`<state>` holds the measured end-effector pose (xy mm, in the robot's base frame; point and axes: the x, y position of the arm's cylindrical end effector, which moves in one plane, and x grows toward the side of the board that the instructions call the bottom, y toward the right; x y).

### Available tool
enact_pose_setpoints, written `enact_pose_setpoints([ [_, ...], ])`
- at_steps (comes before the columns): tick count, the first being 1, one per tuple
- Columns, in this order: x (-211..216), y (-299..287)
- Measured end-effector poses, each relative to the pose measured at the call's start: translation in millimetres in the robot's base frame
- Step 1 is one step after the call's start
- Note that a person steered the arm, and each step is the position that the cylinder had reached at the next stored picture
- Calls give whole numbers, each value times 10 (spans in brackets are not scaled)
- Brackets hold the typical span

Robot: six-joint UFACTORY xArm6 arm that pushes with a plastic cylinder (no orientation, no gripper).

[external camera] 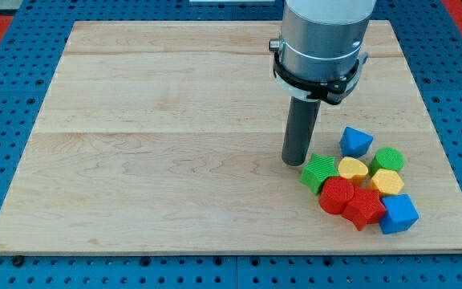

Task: Move the arm to the bottom right of the board

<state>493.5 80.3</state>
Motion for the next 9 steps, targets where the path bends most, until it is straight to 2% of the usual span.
enact_pose_setpoints([
  [1, -156, -14],
  [2, -777, 10],
  [3, -1270, 463],
  [4, -1354, 1458],
  [5, -1008, 2343],
  [6, -664, 2650],
  [7, -493, 2651],
  [9, 794, 2640],
])
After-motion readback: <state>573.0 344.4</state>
